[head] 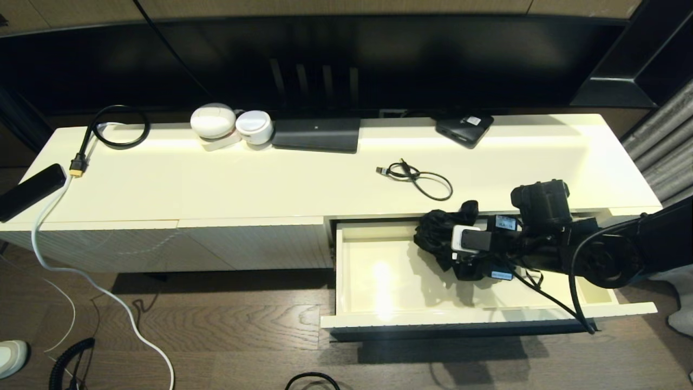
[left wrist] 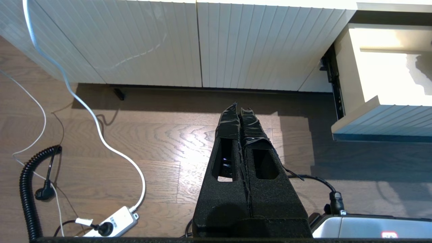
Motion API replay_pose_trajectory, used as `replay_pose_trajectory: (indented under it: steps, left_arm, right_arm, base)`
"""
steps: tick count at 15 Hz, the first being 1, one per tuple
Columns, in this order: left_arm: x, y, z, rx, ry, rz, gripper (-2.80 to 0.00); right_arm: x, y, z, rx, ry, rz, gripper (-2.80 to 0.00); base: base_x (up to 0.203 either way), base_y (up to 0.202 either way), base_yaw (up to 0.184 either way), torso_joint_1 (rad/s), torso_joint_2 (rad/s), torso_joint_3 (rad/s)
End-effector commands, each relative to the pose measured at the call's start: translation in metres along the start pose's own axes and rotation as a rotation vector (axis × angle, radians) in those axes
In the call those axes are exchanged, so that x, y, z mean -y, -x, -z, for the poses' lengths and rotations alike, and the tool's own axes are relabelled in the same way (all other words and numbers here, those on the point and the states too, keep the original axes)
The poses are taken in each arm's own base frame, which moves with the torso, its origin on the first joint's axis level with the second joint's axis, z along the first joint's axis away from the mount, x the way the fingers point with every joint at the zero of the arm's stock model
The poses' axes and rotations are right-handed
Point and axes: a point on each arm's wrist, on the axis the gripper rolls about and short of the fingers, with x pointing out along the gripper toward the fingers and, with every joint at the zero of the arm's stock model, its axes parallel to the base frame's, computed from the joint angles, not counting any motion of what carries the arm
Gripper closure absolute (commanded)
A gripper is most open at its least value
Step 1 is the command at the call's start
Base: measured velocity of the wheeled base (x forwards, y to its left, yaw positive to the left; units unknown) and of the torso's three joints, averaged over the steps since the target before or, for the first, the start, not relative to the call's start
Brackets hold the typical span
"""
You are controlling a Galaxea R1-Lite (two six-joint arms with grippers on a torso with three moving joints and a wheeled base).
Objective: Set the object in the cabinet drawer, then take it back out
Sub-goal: Put the umbrella in the drawer
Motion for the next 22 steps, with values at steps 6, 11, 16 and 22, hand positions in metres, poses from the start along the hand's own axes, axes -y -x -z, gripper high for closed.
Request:
replay_pose_trajectory:
  steps: [6, 11, 16, 22]
  left_arm:
    - [0.000, 0.000, 0.000, 0.001, 0.001, -0.001, 0.00]
    - [0.000, 0.000, 0.000, 0.000, 0.001, 0.000, 0.00]
    - [0.000, 0.000, 0.000, 0.000, 0.001, 0.000, 0.00]
    - [0.000, 0.000, 0.000, 0.000, 0.001, 0.000, 0.00]
  right_arm:
    - [-0.015, -0.013, 0.007, -0.026, 0.006, -0.060, 0.00]
    - [-0.014, -0.007, 0.003, -0.014, 0.008, -0.035, -2.80]
    - [-0.006, 0.016, 0.000, 0.000, 0.003, 0.005, -2.80]
    - [0.019, 0.087, -0.011, 0.072, -0.126, 0.171, -2.80]
  base:
    - [0.000, 0.000, 0.000, 0.000, 0.00, 0.000]
    - [0.000, 0.000, 0.000, 0.000, 0.00, 0.000]
    - [0.000, 0.000, 0.000, 0.000, 0.00, 0.000]
    - [0.000, 0.000, 0.000, 0.000, 0.00, 0.000]
